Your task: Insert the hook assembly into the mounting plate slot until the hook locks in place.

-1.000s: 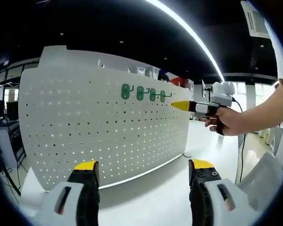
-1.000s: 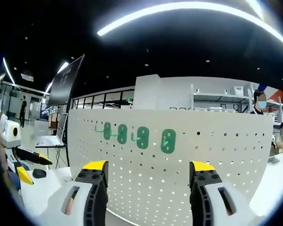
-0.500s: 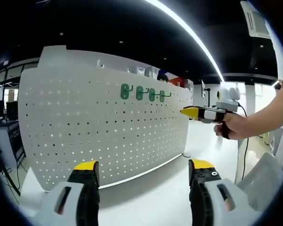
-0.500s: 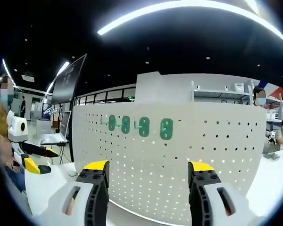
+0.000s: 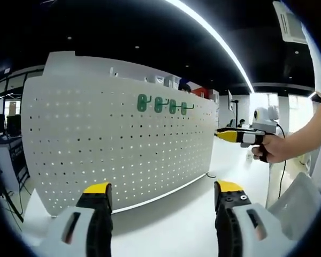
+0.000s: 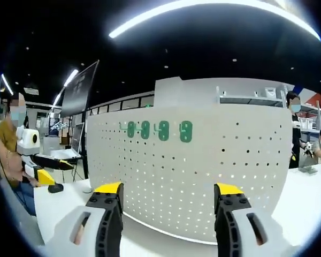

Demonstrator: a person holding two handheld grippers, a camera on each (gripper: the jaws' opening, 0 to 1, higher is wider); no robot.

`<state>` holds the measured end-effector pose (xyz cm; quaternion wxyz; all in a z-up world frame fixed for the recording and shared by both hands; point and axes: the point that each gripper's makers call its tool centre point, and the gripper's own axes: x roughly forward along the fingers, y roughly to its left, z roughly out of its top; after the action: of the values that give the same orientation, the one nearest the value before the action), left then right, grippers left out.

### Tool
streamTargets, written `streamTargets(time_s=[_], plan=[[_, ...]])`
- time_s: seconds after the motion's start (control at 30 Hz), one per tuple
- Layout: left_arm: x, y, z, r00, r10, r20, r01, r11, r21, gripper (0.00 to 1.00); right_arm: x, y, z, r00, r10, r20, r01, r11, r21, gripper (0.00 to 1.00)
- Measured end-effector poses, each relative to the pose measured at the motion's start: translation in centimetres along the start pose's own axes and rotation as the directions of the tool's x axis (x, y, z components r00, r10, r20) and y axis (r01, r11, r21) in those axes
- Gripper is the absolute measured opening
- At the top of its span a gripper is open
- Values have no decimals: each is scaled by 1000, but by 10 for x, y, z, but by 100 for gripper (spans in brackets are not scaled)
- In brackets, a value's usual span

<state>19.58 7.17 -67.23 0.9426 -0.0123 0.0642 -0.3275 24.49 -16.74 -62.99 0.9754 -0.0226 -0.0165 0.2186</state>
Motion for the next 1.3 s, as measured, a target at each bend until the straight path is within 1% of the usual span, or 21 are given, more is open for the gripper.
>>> streamTargets(time_s=[0.07,0.23,0.37,0.6,0.97,1.3], plan=[[-2,0,1,1000,-2,5,2,1000,-6,82,-6,-3,-3,1000,-7,-2,7,1000,3,67],[-7,2,0,1000,5,1,-5,1000,9,82,-19,-4,-8,1000,-10,-9,10,1000,9,68],[-13,3,-4,1000,11,-1,-11,1000,12,83,-29,-5,-13,1000,-15,-18,15,1000,14,69],[-27,8,-10,999,38,3,-38,999,3,87,-49,-6,-20,999,-25,-29,26,999,22,70],[-50,15,-24,997,78,-24,-78,997,4,90,-75,-11,-33,997,-46,-54,48,998,41,71],[-67,20,-27,994,108,-23,-108,994,-12,91,-95,-11,-41,996,-46,-74,50,997,53,72]])
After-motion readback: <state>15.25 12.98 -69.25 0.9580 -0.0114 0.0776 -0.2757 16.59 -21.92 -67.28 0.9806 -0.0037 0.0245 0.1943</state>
